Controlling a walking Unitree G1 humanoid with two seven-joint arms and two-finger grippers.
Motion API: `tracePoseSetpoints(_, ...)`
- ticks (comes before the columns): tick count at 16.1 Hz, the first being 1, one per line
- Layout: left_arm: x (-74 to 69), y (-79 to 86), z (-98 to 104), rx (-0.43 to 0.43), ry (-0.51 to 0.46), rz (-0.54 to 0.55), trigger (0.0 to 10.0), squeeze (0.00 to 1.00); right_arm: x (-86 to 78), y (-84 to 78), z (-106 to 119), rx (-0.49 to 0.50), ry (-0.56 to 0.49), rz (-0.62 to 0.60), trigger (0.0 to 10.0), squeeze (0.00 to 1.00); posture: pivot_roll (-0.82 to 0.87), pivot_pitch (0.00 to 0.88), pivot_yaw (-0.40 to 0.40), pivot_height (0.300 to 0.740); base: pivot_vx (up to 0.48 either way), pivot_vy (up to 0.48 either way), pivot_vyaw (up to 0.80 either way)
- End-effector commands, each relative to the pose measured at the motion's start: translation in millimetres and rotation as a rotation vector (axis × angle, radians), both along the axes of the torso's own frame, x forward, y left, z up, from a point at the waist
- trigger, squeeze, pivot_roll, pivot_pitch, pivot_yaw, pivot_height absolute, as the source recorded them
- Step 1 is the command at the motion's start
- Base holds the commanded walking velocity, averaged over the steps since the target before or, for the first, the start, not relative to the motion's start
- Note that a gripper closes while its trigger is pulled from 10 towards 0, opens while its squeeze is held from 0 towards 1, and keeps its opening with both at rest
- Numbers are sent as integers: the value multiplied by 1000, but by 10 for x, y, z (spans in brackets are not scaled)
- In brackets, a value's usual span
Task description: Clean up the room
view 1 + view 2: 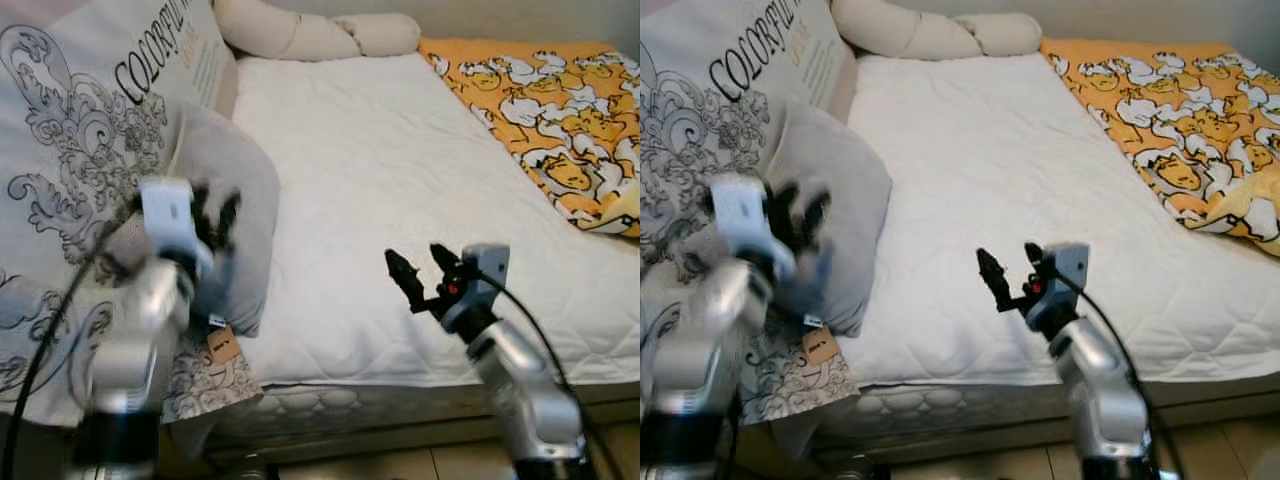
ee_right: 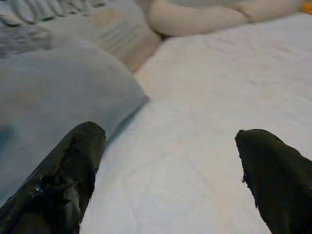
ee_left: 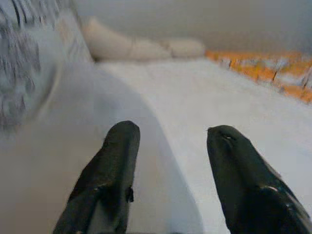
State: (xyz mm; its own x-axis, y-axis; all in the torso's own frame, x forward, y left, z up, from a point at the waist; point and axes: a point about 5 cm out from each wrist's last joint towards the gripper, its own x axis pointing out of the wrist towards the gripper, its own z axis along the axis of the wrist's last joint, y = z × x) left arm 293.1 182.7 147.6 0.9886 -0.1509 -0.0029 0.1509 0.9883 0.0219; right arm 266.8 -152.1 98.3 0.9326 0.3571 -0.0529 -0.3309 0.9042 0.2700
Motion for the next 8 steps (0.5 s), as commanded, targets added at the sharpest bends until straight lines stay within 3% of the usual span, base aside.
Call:
tracePoseSetpoints(1,-16,-37,40,39,-9,-3,10000,835,1,-85,37,-18,-20,-55,10000,1000,-29,0,-16,740,0,-375,0)
tracePoseSetpoints(4,-146,-8,-60,75,41,24,10000,863,35,-59,25,-42,-29,-117,10000,1000,-21,0,-23,740,0,-373,0)
tracePoseSetpoints(8,-184,15,-95,79,72,60,10000,890,61,-32,10,-43,-22,-133,10000,1000,-12,0,-39,740,0,-372,0)
